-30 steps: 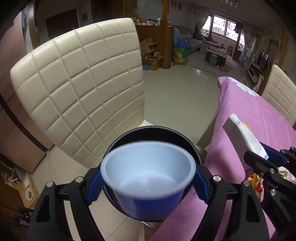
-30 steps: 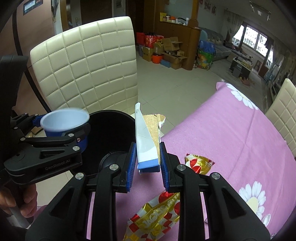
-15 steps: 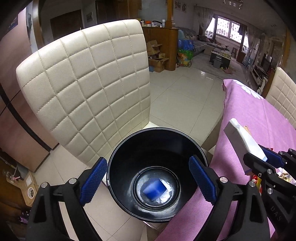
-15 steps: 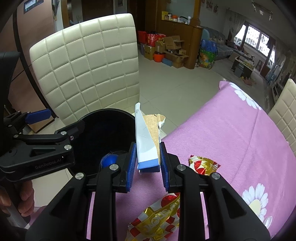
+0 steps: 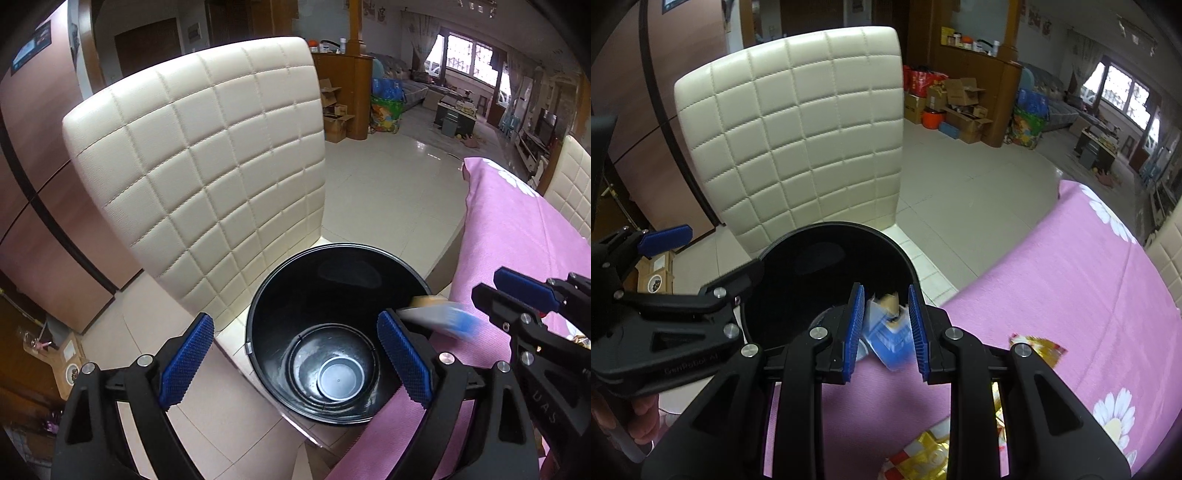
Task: Collect trash
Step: 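Open the right tool over the black bin to drop the toothpaste tube, then move both open tools back over the table toward the remaining trash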
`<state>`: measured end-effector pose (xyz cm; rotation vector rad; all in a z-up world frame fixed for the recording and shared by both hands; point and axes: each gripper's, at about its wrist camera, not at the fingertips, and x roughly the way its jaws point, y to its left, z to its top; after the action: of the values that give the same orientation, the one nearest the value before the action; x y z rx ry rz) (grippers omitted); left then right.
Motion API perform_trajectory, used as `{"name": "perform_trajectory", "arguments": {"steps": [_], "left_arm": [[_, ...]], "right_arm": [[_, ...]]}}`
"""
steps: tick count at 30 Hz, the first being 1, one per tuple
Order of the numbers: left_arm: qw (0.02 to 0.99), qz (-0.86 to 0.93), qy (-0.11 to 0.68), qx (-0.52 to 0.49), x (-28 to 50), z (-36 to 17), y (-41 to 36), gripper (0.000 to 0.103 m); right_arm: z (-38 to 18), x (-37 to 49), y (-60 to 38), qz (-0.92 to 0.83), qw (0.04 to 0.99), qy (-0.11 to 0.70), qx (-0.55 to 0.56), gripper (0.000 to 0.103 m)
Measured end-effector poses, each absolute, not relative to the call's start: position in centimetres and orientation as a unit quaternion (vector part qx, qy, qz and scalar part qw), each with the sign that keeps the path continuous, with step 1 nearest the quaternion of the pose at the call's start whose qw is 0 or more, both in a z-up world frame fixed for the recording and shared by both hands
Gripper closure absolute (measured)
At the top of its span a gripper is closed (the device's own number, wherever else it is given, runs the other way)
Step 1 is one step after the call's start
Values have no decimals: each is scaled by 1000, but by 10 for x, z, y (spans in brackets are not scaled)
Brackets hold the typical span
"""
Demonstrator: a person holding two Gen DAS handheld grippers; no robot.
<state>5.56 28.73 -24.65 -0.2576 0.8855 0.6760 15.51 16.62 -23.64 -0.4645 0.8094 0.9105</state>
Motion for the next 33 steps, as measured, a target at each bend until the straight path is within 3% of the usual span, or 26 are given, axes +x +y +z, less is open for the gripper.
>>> {"name": "perform_trajectory", "arguments": {"steps": [13, 26, 28, 29, 30, 33], "left_arm": [[835, 332, 419, -131, 41, -245, 286, 15], [861, 260, 426, -102, 61, -238, 230, 15], [866, 241, 428, -94, 66, -236, 216, 15], [868, 235, 428, -92, 68, -236, 212, 15], [871, 225, 428, -89, 70, -235, 204, 15], [877, 199, 430, -77, 77, -234, 184, 15]], "right_arm": [[-232, 145, 174, 431, 793, 366, -224, 76], [-229, 163, 94, 342, 829, 398, -193, 74], [-229, 165, 76, 322, 836, 404, -185, 56], [-228, 165, 66, 309, 843, 401, -182, 34], [-226, 163, 56, 299, 851, 393, -178, 28], [-219, 158, 29, 271, 866, 379, -181, 29]]}}
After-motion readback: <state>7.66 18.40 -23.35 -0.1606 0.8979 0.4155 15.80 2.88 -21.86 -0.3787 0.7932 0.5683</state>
